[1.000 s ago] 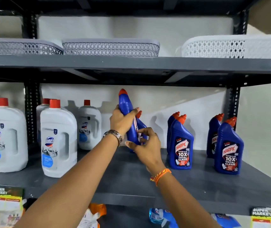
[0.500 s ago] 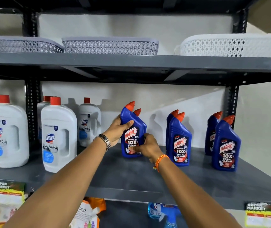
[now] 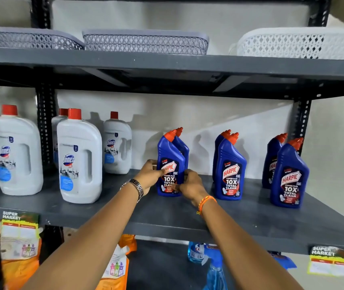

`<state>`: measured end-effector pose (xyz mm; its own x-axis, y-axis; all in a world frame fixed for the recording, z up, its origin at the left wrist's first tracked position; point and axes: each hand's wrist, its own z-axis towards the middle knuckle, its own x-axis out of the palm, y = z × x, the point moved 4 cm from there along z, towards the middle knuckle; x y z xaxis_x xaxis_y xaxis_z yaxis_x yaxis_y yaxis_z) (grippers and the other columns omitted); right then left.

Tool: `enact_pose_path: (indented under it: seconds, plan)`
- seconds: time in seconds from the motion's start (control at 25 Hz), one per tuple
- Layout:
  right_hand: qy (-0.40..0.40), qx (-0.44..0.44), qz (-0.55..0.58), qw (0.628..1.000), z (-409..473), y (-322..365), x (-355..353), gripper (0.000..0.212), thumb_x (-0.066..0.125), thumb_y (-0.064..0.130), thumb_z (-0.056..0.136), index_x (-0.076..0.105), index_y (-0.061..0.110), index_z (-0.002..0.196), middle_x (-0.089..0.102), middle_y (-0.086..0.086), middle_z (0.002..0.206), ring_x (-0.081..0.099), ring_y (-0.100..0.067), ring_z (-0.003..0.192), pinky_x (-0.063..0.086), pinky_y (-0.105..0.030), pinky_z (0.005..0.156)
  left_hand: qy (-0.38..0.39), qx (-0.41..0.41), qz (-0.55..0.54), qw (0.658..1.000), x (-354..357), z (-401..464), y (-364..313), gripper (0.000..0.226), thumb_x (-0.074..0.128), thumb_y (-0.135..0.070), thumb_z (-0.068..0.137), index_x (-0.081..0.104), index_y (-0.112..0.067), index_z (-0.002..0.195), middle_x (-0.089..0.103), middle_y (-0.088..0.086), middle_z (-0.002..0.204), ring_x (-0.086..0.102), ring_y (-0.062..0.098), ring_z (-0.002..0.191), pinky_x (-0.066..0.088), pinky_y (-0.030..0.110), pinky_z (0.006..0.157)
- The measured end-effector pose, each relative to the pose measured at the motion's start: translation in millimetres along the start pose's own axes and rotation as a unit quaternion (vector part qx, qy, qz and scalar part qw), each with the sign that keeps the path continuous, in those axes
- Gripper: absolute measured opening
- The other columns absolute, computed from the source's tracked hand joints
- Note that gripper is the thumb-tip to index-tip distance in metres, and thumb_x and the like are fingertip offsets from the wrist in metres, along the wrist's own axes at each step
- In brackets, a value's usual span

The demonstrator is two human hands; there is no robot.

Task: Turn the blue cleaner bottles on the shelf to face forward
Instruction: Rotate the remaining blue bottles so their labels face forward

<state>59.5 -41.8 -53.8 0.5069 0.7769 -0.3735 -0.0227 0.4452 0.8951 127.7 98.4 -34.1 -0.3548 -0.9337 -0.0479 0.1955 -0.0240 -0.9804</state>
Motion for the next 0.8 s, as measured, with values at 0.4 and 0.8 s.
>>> enact_pose_path:
  seconds: [0.4, 0.8]
  plan:
    - [0.013, -0.035, -0.011, 0.999, -26, -5, -9, 0.056, 0.091, 0.008, 0.069, 0.066, 0.003, 0.118, 0.074, -0.014, 0.121, 0.072, -0.027, 0.109, 0.060, -0.047, 0.096, 0.000, 0.025, 0.043, 0.999, -14, -29, 22, 0.026, 0.072, -0.028, 0.087, 0.065, -0.014, 0.107, 0.074, 0.013, 0.114, 0.071, 0.027, 0.105, 0.057, 0.048, 0.097]
    - [0.041, -0.064, 0.002, 0.997, -71, 0, -19, 0.053, 0.089, 0.008, 0.071, 0.065, 0.001, 0.118, 0.075, -0.013, 0.120, 0.073, -0.025, 0.108, 0.062, -0.034, 0.088, 0.005, 0.042, 0.024, 0.999, -22, -83, 11, 0.038, 0.074, -0.022, 0.085, 0.063, -0.010, 0.119, 0.072, 0.010, 0.112, 0.070, 0.025, 0.106, 0.058, 0.046, 0.094]
